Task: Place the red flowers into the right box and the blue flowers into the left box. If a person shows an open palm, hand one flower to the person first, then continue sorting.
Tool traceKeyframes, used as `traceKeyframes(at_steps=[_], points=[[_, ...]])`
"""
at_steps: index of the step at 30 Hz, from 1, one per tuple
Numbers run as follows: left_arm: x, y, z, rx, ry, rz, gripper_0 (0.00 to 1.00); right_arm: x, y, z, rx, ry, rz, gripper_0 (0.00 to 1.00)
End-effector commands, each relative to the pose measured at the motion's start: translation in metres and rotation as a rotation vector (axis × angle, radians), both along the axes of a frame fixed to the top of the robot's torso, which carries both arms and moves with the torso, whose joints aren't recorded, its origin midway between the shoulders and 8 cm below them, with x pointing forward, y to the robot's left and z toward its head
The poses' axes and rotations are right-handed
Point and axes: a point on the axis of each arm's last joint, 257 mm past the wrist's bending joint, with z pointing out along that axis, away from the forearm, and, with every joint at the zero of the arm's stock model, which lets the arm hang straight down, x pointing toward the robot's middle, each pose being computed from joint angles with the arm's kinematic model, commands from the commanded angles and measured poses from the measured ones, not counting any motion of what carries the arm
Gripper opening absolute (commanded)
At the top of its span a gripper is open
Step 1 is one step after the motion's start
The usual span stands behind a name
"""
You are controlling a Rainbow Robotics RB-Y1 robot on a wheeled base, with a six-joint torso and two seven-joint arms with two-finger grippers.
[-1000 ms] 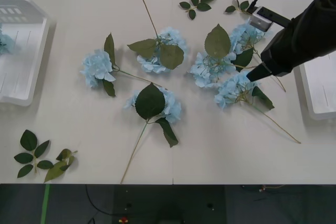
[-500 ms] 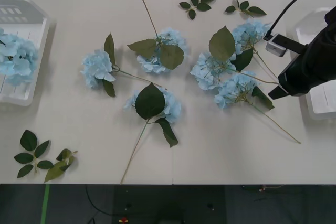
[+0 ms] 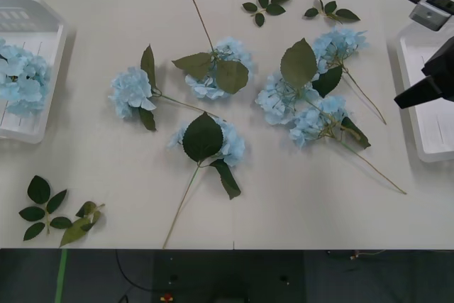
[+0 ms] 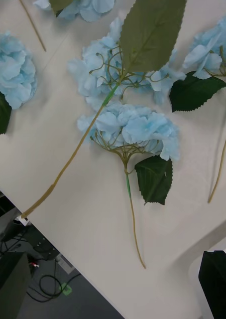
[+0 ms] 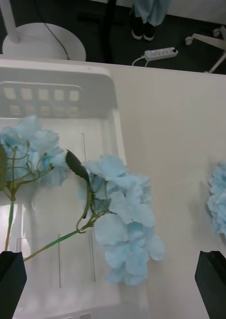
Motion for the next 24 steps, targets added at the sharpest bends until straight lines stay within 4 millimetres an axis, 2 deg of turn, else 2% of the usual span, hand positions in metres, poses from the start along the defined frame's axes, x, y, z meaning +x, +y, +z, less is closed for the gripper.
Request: traceKeyframes(at_steps=[1, 4, 8, 12, 20, 21, 22, 24], points=[[-0.004, -0.034, 0.011, -0.154, 0.069, 0.067, 1.0, -0.02, -0.039, 0.008, -0.107, -0.014, 0.058, 1.0], [0.001, -0.07, 0.0, -0.206, 0.091, 0.06, 1.0, -0.03, -0.061, -0.012, -0.171, 0.008, 0.095, 1.0], [0.004, -0.12, -0.021, -0.309, 0.134, 0.049, 1.0, -0.022, -0.071, -0.037, -0.237, -0.048, 0.112, 1.0], [0.007, -0.177, -0.043, -0.365, 0.172, 0.008, 1.0, -0.008, -0.062, -0.059, -0.266, -0.09, 0.108, 1.0], [0.015, -0.285, -0.064, -0.572, 0.281, -0.058, 1.0, 0.03, -0.03, -0.109, -0.297, -0.179, 0.101, 1.0], [0.016, -0.291, -0.064, -0.578, 0.288, -0.059, 1.0, 0.032, -0.029, -0.112, -0.298, -0.182, 0.097, 1.0], [0.019, -0.308, -0.066, -0.593, 0.305, -0.06, 1.0, 0.037, -0.025, -0.121, -0.312, -0.192, 0.099, 1.0], [0.022, -0.322, -0.068, -0.608, 0.326, -0.054, 1.0, 0.04, -0.019, -0.129, -0.328, -0.197, 0.095, 1.0]])
